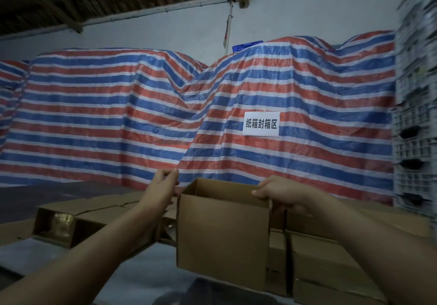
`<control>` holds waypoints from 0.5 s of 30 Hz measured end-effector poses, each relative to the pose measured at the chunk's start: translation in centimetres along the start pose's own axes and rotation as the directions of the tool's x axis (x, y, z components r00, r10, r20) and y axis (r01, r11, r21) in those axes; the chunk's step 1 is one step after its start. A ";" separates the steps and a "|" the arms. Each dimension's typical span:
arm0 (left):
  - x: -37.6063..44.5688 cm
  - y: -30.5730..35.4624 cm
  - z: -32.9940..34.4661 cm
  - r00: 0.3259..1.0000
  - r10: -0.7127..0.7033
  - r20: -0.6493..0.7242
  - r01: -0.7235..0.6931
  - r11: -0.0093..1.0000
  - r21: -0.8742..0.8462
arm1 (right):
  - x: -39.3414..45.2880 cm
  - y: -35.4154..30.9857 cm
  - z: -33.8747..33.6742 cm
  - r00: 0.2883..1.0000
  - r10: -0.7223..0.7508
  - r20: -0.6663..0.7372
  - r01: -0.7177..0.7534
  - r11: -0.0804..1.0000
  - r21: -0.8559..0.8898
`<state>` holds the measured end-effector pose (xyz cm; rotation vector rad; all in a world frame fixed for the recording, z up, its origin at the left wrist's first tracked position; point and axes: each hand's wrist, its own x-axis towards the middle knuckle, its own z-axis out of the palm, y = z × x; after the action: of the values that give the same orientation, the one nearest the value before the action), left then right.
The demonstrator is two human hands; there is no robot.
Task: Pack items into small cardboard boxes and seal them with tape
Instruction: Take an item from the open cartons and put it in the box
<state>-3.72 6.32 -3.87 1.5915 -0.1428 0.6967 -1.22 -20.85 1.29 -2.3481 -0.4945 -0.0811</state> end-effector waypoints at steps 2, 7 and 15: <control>-0.8 0.2 2.5 0.989 -0.119 0.082 0.129 0.985 -0.116 | -1.5 1.7 -1.7 0.999 0.035 0.015 -0.035 0.999 0.013; -4.3 -1.5 9.2 0.911 -0.220 0.350 0.321 0.910 -0.263 | -4.5 6.7 -5.1 0.986 0.168 -0.002 -0.167 0.982 0.085; -8.3 -4.0 16.1 0.856 -0.341 0.388 0.466 0.835 -0.294 | -7.3 14.4 -5.8 0.945 0.326 -0.026 -0.322 0.941 0.102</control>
<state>-2.90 -10.67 -11.24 1.2855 -0.1565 0.0560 -2.18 -36.67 -5.22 -2.2952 -0.0834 0.0459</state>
